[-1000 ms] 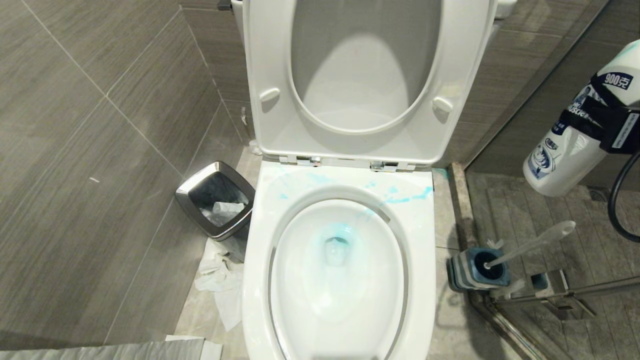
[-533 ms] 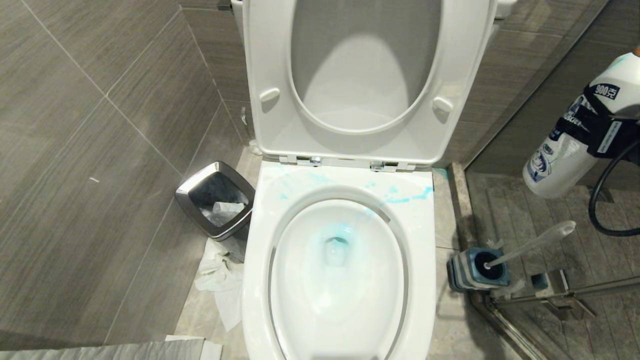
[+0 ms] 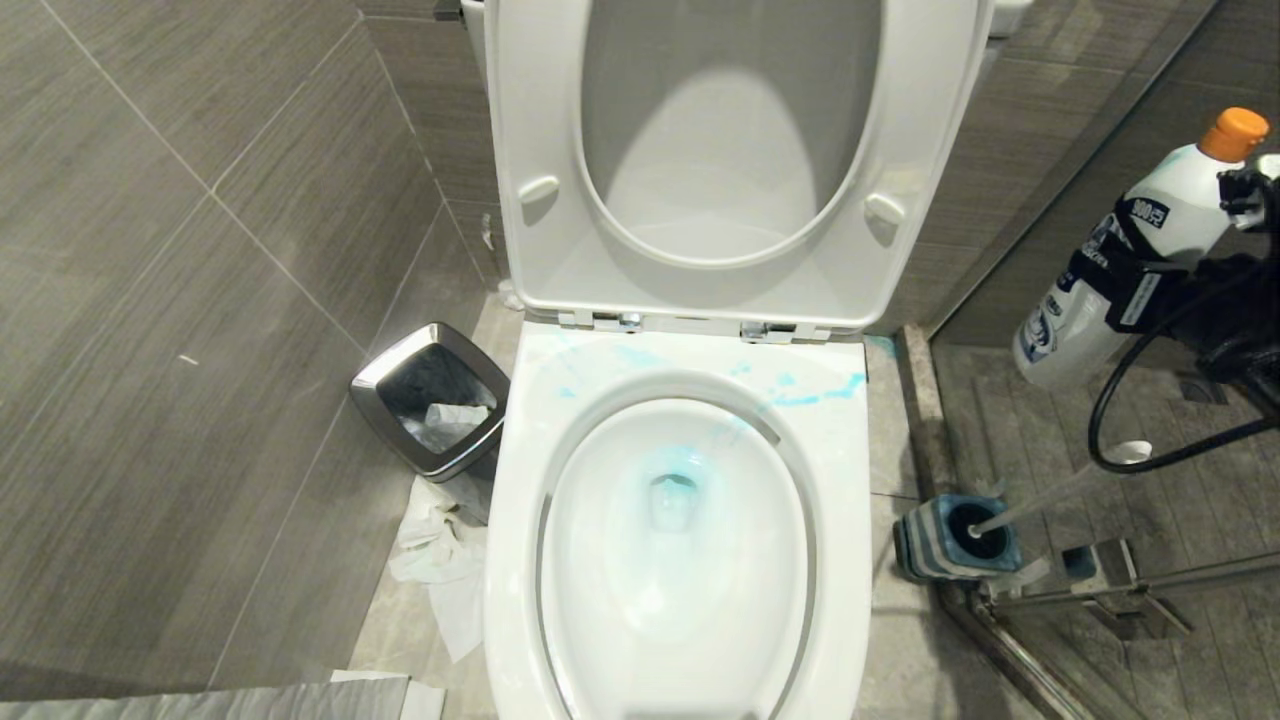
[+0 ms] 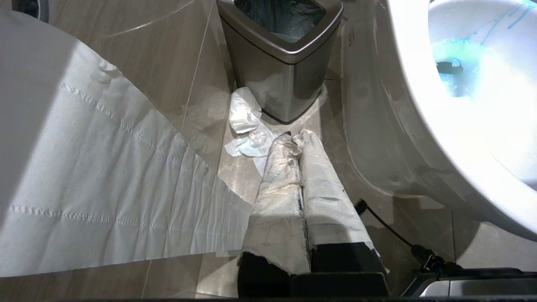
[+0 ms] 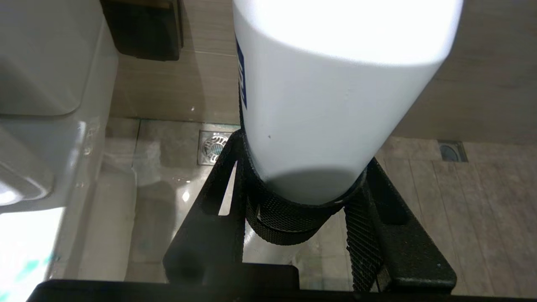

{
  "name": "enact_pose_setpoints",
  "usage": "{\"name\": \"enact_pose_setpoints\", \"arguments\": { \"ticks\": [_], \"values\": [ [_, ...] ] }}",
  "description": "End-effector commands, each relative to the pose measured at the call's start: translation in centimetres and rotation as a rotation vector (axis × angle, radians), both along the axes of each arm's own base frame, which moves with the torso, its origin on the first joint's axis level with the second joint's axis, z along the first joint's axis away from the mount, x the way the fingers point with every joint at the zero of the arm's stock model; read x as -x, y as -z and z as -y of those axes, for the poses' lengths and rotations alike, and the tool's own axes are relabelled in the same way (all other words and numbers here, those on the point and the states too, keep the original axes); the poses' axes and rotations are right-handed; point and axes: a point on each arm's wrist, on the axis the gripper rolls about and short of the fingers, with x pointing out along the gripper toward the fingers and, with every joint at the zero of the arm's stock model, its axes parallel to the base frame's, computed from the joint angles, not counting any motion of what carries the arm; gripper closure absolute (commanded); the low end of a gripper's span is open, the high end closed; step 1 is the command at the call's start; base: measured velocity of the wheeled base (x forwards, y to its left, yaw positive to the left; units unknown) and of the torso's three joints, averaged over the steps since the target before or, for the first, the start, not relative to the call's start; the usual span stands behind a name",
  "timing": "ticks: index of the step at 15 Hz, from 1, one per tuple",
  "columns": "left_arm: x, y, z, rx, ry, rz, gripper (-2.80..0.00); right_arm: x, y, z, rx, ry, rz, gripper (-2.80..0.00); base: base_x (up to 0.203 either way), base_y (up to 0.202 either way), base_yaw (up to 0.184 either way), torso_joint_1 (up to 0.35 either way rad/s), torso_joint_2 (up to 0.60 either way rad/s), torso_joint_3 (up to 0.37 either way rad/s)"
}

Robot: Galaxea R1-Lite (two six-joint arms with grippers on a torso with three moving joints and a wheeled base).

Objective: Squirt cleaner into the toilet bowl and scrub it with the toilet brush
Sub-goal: Place the cleaning agent on the floor

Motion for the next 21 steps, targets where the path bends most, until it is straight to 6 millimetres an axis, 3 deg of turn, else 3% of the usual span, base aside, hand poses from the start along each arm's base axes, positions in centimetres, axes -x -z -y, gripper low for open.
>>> {"name": "enact_pose_setpoints", "arguments": {
  "ticks": [1,6,10,13,17,21],
  "values": [
    [0.0,0.0,0.0,0.000,0.000,-0.001,0.00,-2.4,3.0,0.0,0.003,-0.002,-0.077,0.00,0.000,0.000,0.000,0.000,0.00,0.000],
    [0.0,0.0,0.0,0.000,0.000,-0.001,0.00,-6.4,7.5,-0.6,0.026,-0.055,-0.068,0.00,0.000,0.000,0.000,0.000,0.00,0.000],
    [0.0,0.0,0.0,0.000,0.000,-0.001,0.00,-9.4,12.2,-2.2,0.042,-0.143,-0.070,0.00,0.000,0.000,0.000,0.000,0.00,0.000],
    [0.0,0.1,0.0,0.000,0.000,-0.002,0.00,-11.5,14.6,-3.8,0.059,-0.201,-0.050,0.00,0.000,0.000,0.000,0.000,0.00,0.000],
    [0.0,0.0,0.0,0.000,0.000,-0.001,0.00,-12.9,17.5,-5.9,0.074,-0.248,-0.048,0.00,0.000,0.000,0.000,0.000,0.00,0.000],
    [0.0,0.1,0.0,0.000,0.000,-0.002,0.00,-14.4,19.9,-6.7,0.095,-0.260,-0.031,0.00,0.000,0.000,0.000,0.000,0.00,0.000]
  ]
}}
